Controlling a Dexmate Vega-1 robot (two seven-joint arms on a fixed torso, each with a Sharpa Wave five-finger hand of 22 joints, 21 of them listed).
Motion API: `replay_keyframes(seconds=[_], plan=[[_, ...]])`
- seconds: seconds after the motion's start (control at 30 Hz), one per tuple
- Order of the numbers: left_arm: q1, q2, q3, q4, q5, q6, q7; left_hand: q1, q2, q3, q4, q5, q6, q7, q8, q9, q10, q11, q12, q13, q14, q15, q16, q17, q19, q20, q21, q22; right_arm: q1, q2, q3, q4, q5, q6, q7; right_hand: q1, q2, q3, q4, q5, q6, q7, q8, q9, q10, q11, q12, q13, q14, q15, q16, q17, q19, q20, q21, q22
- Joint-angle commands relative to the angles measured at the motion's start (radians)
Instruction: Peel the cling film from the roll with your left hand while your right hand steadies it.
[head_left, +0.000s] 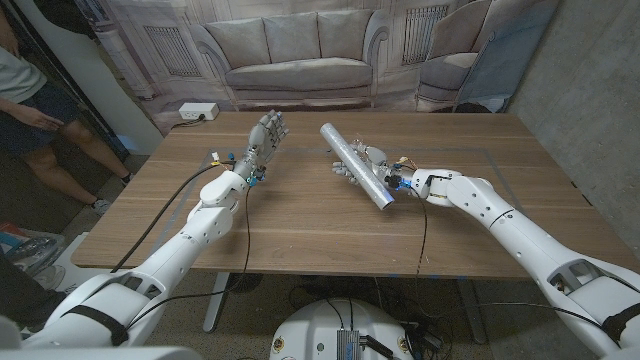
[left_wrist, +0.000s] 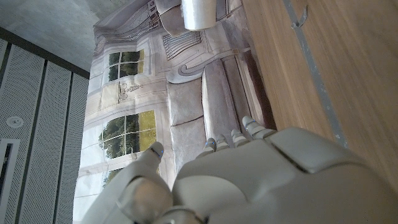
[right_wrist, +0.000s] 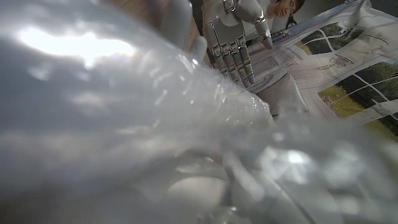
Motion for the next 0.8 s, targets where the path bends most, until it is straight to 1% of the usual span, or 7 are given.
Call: replay_keyframes(seconds=[0.03,0.1,0.2,0.27,0.5,0.63,0.8], plan=[[0.006,-0.005,0.004,-0.013,0.002,0.000,0.010,-0.001,0.081,-0.004,-0.001,-0.002,-0.143,-0.008,0.002,0.002,-0.112,-0.002,-0.002,0.004,-0.120,0.003,-0.003,0.002,0.002,0.006,-0.006,0.001,-0.003,-0.048,0.007,-0.074,-0.001,-0.060,-0.095,0.046,0.062,0.048,-0.042,-0.011,0.083,-0.057,0.003,-0.025,0.060,-0.048,0.026,0.014,0.023,-0.052,0.021,0.011,-0.144,-0.075,0.031,0.049],[0.000,-0.012,0.008,-0.009,-0.005,0.004,-0.003,0.000,0.080,-0.004,-0.002,-0.002,-0.142,-0.011,0.003,0.001,-0.110,0.000,-0.001,0.004,-0.119,0.000,-0.003,0.002,0.003,0.004,-0.007,0.001,-0.002,-0.059,0.009,-0.088,0.000,-0.076,-0.112,0.051,0.044,0.043,-0.061,-0.021,0.101,-0.064,0.000,-0.036,0.064,-0.057,0.027,0.018,0.044,-0.071,0.029,0.012,-0.145,-0.081,0.059,0.076],[-0.011,-0.017,0.016,-0.004,-0.005,0.011,-0.019,0.002,0.076,-0.005,-0.005,-0.003,-0.140,-0.016,0.003,0.001,-0.111,-0.004,-0.001,0.004,-0.120,0.001,-0.003,0.002,0.004,0.003,-0.008,0.000,-0.017,-0.058,0.023,-0.098,0.021,-0.077,-0.132,0.033,0.020,0.025,-0.059,-0.028,0.102,-0.047,-0.008,-0.043,0.062,-0.043,0.026,0.022,0.048,-0.060,0.030,0.012,-0.137,-0.081,0.082,0.097],[-0.013,-0.020,0.019,-0.004,0.001,0.005,-0.016,0.004,0.073,-0.006,-0.007,-0.003,-0.140,-0.018,0.003,0.001,-0.114,-0.002,-0.002,0.004,-0.120,0.003,-0.004,0.001,0.002,0.006,-0.010,0.000,-0.022,-0.061,0.022,-0.101,0.020,-0.070,-0.131,-0.003,-0.008,0.000,-0.046,-0.035,0.093,-0.033,-0.021,-0.050,0.051,-0.031,0.021,0.026,0.039,-0.048,0.027,0.011,-0.132,-0.080,0.101,0.116],[-0.008,-0.017,0.019,-0.011,0.001,0.002,-0.019,0.007,0.071,-0.006,-0.010,-0.005,-0.141,-0.017,0.002,0.001,-0.113,0.006,-0.002,0.004,-0.121,0.009,-0.004,0.001,0.002,0.011,-0.012,0.000,-0.052,-0.066,0.037,-0.133,0.037,-0.061,-0.177,-0.078,-0.054,-0.039,-0.018,-0.039,0.016,-0.011,-0.071,-0.062,-0.022,0.003,-0.012,0.023,-0.013,-0.003,0.011,0.011,-0.134,-0.074,0.131,0.156],[0.001,-0.012,0.017,-0.023,0.004,0.002,-0.009,0.009,0.072,-0.005,-0.010,-0.005,-0.140,-0.016,0.002,0.001,-0.113,0.002,-0.002,0.004,-0.121,0.010,-0.004,0.001,0.002,0.012,-0.014,0.000,-0.061,-0.062,0.043,-0.137,0.054,-0.058,-0.187,-0.165,-0.089,-0.079,0.022,-0.040,0.004,0.006,-0.083,-0.058,-0.031,0.019,-0.014,0.024,-0.033,0.022,0.010,0.011,-0.127,-0.065,0.139,0.167],[0.008,-0.008,0.010,-0.029,-0.004,0.001,-0.009,0.011,0.072,-0.004,-0.011,-0.006,-0.139,-0.016,0.002,0.001,-0.113,0.001,-0.002,0.004,-0.120,0.011,-0.004,0.000,0.003,0.013,-0.015,-0.001,-0.057,-0.061,0.035,-0.132,0.052,-0.049,-0.174,-0.215,-0.103,-0.100,0.039,-0.036,-0.006,0.014,-0.091,-0.056,-0.038,0.031,-0.015,0.026,-0.042,0.033,0.009,0.011,-0.122,-0.059,0.141,0.170]])
